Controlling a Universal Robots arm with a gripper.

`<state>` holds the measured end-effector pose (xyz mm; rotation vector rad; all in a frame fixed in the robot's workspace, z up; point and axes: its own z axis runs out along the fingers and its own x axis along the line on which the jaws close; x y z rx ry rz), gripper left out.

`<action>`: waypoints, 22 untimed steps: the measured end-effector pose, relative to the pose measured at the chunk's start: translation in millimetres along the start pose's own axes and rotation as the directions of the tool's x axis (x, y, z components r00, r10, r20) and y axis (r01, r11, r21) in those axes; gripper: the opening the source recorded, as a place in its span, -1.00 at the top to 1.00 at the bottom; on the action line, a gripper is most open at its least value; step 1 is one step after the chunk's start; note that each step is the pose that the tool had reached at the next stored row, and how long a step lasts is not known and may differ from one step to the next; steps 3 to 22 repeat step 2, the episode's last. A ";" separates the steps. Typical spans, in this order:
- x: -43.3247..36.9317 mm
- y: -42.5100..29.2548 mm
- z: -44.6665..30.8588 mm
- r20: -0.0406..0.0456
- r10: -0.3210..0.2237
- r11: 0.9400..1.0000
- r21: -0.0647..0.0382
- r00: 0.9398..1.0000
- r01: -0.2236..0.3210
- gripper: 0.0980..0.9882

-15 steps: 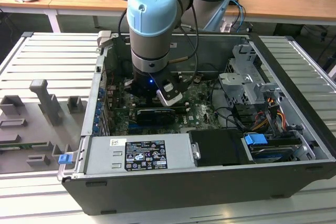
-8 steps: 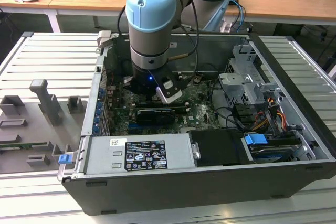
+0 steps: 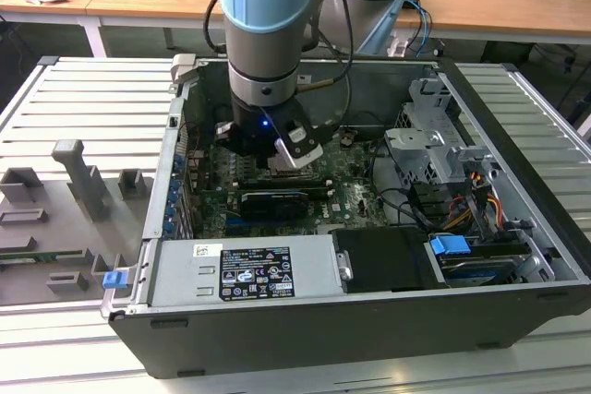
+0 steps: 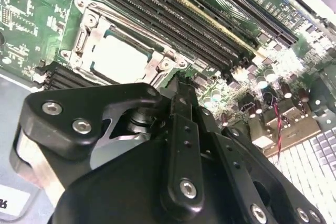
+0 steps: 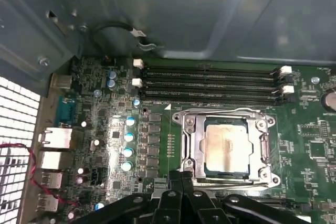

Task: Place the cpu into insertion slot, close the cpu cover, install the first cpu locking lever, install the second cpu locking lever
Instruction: 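Install the second cpu locking lever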

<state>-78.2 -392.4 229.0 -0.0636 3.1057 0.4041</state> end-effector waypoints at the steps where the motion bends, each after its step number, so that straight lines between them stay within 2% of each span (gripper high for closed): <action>1: 0.0 0.0 0.0 0.000 0.000 1.000 0.000 1.000 0.000 0.98; 22: 0.0 0.0 0.0 0.000 0.000 1.000 0.000 1.000 0.000 0.98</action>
